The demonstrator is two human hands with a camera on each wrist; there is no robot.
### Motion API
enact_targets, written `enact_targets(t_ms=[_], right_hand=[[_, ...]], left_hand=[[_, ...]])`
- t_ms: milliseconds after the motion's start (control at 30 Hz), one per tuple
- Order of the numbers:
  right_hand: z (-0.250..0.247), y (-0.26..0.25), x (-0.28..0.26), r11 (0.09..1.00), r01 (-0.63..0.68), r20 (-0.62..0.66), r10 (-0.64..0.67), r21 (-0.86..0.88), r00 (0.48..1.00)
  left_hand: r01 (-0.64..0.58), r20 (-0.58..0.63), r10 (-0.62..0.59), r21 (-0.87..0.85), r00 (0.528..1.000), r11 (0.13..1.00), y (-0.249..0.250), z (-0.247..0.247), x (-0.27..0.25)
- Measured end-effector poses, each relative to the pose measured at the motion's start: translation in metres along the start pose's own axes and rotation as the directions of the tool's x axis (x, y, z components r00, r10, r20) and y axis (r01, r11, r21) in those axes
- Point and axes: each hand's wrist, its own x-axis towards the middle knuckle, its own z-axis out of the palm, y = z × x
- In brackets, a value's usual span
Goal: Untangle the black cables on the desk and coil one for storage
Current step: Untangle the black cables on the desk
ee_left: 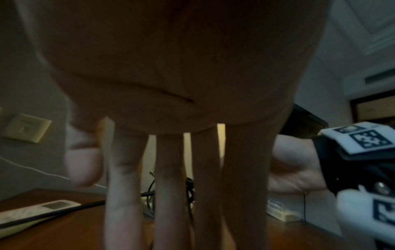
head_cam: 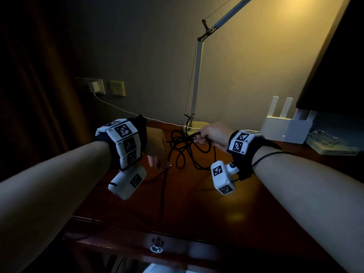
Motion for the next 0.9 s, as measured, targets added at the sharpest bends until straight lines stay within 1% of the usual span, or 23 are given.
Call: enact_targets(t_ms=[33,100,200,267,300,333,400,433,533,633,700,800,867,900], right_hand=[[0.000,0.001,0.000,1.000,-0.002,0.006,0.002,-0.013,1.000],[-0.002,0.004,0.001,1.000,-0.001,-0.003,0.001,0.010,1.000],[-0.006,0.009,0.002,0.980,-0.011,0.007,0.010,0.200,1.000],[-0.010,0.011,0.002,0.959,-0.003,0.043,-0.010,0.283,0.999],[-0.011,0.012,0.002,0.949,0.004,0.065,-0.025,0.316,0.998],[-0.012,0.011,0.001,0.949,0.009,0.089,-0.039,0.314,0.995],[-0.012,0.011,0.002,0.980,0.038,0.118,-0.063,0.198,0.991],[-0.013,0.012,0.005,0.992,0.059,0.108,-0.071,0.110,0.992],[-0.017,0.018,0.015,0.984,0.125,0.081,-0.116,-0.124,0.990],[-0.021,0.023,0.021,0.957,0.165,0.066,-0.153,-0.240,0.986],[-0.021,0.024,0.023,0.938,0.202,0.065,-0.192,-0.280,0.979],[-0.017,0.024,0.027,0.897,0.235,0.032,-0.240,-0.375,0.970],[-0.017,0.022,0.028,0.866,0.239,-0.008,-0.270,-0.439,0.963],[-0.016,0.021,0.028,0.868,0.244,-0.005,-0.273,-0.433,0.962]], left_hand=[[-0.015,-0.011,0.016,0.027,1.000,1.000,0.003,-0.001,0.001],[-0.043,-0.101,0.049,0.060,0.994,0.997,0.008,-0.010,0.001],[-0.080,-0.209,0.097,0.089,0.973,0.993,0.016,-0.023,0.001],[-0.096,-0.206,0.121,0.128,0.971,0.987,0.022,-0.024,0.003],[-0.087,-0.191,0.117,0.155,0.975,0.984,0.024,-0.022,0.005],[-0.069,-0.182,0.101,0.176,0.978,0.982,0.025,-0.019,0.008],[-0.033,-0.187,0.068,0.186,0.980,0.982,0.026,-0.012,0.018],[-0.024,-0.184,0.059,0.190,0.981,0.982,0.026,-0.009,0.024],[-0.022,-0.159,0.052,0.186,0.986,0.982,0.025,-0.002,0.041],[-0.033,-0.119,0.045,0.101,0.992,0.994,0.020,0.000,0.051],[-0.052,-0.121,0.053,0.018,0.991,0.999,0.015,0.000,0.057],[-0.074,-0.194,0.073,0.000,0.978,0.997,0.009,0.000,0.064],[-0.086,-0.271,0.094,0.041,0.958,0.995,0.004,0.000,0.067],[-0.095,-0.312,0.108,0.058,0.944,0.994,0.001,-0.001,0.068]])
